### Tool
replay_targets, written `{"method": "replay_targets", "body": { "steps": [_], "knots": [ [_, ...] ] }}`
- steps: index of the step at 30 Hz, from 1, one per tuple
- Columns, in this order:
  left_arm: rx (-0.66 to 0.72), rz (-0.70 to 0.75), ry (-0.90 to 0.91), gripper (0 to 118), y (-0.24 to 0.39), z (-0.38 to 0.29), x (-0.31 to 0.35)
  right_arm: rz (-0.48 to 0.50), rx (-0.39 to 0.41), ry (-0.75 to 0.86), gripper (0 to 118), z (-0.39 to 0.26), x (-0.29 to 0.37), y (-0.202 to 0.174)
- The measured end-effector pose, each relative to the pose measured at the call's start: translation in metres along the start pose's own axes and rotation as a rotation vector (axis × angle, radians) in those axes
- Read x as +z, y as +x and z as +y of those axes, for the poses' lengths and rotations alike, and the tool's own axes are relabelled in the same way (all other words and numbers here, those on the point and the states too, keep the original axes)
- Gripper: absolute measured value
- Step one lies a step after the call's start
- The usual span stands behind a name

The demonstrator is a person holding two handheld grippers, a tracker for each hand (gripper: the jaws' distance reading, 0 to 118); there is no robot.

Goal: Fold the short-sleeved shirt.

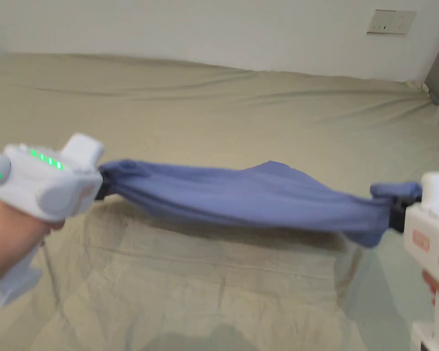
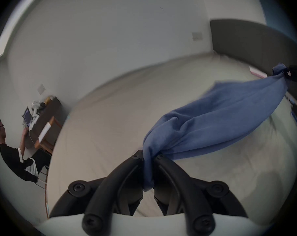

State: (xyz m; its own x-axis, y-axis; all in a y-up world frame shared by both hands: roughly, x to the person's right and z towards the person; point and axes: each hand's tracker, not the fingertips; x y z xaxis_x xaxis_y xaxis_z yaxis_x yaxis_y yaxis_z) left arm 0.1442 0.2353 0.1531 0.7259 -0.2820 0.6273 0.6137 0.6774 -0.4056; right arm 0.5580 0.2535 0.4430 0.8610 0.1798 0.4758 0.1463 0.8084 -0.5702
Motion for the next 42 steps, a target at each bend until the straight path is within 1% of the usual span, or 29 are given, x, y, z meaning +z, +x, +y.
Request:
{"method": "replay_targets", "body": {
  "steps": [3,7,8,11,15,16,19,21,23,24,27,28,29,30,31,32,33,35,38,40,42],
  "knots": [
    [-0.059,-0.054,-0.098,7,0.034,-0.064,0.006,0.044,0.020,-0.168,12,-0.064,0.009,-0.004],
    [-0.163,-0.071,-0.198,7,0.058,-0.132,0.012,0.069,0.054,-0.347,12,-0.126,0.030,-0.002],
    [-0.189,-0.084,-0.229,7,0.061,-0.146,0.016,0.084,0.053,-0.389,12,-0.143,0.026,0.009],
    [-0.180,-0.100,-0.255,7,0.065,-0.172,0.033,0.132,0.025,-0.479,12,-0.167,0.043,0.018],
    [-0.154,-0.139,-0.281,7,0.066,-0.188,0.061,0.148,0.024,-0.514,12,-0.181,0.067,0.027],
    [-0.153,-0.147,-0.285,7,0.066,-0.192,0.067,0.154,0.021,-0.522,12,-0.184,0.076,0.023],
    [-0.159,-0.170,-0.303,7,0.068,-0.206,0.088,0.156,0.011,-0.553,12,-0.188,0.091,0.030],
    [-0.156,-0.180,-0.319,7,0.067,-0.217,0.099,0.164,-0.005,-0.592,12,-0.193,0.106,0.029],
    [-0.146,-0.199,-0.343,7,0.067,-0.233,0.109,0.186,-0.040,-0.639,12,-0.202,0.118,0.033],
    [-0.143,-0.203,-0.359,7,0.068,-0.239,0.113,0.185,-0.038,-0.656,12,-0.206,0.122,0.033],
    [-0.133,-0.209,-0.377,7,0.071,-0.255,0.124,0.200,-0.044,-0.664,13,-0.218,0.129,0.035],
    [-0.115,-0.210,-0.371,7,0.072,-0.258,0.125,0.205,-0.066,-0.657,16,-0.220,0.130,0.035],
    [-0.092,-0.204,-0.353,12,0.073,-0.259,0.125,0.206,-0.099,-0.638,34,-0.219,0.130,0.036],
    [-0.051,-0.185,-0.331,32,0.072,-0.260,0.124,0.198,-0.097,-0.637,62,-0.219,0.130,0.037],
    [-0.006,-0.183,-0.330,62,0.070,-0.257,0.125,0.184,-0.089,-0.626,93,-0.212,0.130,0.036],
    [0.038,-0.179,-0.324,106,0.068,-0.253,0.125,0.150,-0.064,-0.585,110,-0.206,0.130,0.035],
    [0.083,-0.184,-0.303,118,0.065,-0.248,0.127,0.163,-0.058,-0.529,110,-0.199,0.131,0.034],
    [0.162,-0.172,-0.207,115,0.059,-0.230,0.140,0.155,-0.041,-0.401,110,-0.173,0.139,0.034],
    [0.354,-0.164,-0.033,112,0.044,-0.192,0.168,0.140,-0.023,-0.180,110,-0.122,0.157,0.025],
    [0.462,-0.157,0.121,112,0.034,-0.165,0.192,0.136,-0.017,-0.033,110,-0.087,0.170,0.017],
    [0.522,-0.122,0.266,112,0.028,-0.140,0.218,0.127,-0.003,0.106,110,-0.055,0.187,0.003]
  ]
}}
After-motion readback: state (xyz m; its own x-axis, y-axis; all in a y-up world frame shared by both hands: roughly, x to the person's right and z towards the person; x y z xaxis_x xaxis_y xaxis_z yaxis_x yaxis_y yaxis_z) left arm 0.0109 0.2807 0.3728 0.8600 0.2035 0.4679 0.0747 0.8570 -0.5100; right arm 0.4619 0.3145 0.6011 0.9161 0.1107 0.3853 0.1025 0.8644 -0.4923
